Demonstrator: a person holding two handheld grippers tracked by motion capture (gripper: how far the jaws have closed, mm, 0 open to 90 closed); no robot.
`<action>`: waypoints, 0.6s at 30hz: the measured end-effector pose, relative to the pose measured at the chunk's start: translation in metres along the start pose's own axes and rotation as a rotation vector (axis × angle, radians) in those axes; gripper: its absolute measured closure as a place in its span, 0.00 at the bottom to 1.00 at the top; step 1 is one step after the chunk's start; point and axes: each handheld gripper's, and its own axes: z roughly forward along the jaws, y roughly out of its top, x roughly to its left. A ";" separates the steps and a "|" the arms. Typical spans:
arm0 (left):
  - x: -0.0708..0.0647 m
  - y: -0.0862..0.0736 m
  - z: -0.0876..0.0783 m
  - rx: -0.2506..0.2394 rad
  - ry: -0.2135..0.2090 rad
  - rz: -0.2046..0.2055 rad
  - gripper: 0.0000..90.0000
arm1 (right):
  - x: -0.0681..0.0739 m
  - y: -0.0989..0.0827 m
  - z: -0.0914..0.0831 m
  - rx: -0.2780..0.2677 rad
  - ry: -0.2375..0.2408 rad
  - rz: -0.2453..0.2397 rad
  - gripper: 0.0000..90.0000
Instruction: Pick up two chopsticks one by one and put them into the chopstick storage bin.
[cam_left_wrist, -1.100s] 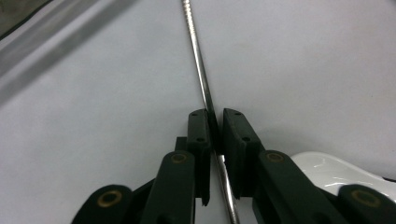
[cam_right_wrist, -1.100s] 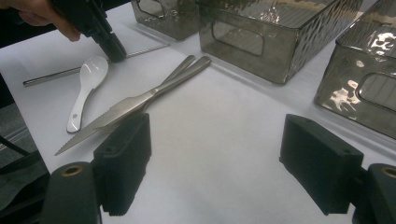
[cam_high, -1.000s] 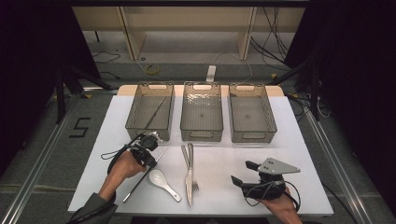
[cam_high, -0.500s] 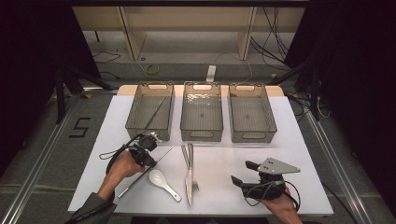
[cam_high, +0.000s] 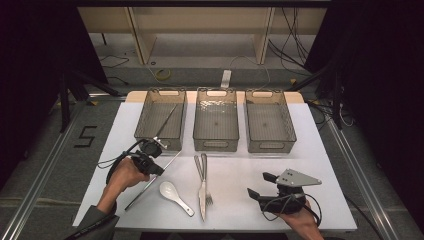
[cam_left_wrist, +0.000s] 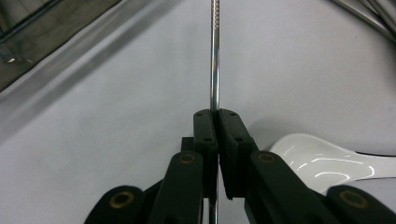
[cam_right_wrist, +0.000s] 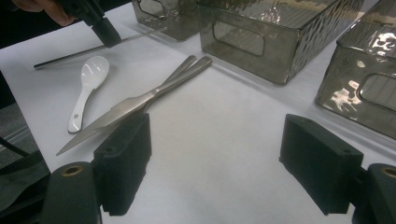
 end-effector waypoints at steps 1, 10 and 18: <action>0.001 0.000 -0.001 -0.004 0.000 -0.006 0.95 | 0.000 0.000 0.000 0.000 0.000 0.000 0.28; 0.009 -0.002 -0.017 -0.050 -0.025 -0.021 0.96 | 0.000 0.000 0.000 -0.002 -0.001 0.002 0.28; 0.011 0.000 -0.034 -0.124 -0.032 -0.024 0.96 | -0.001 0.000 0.000 -0.002 -0.002 0.006 0.28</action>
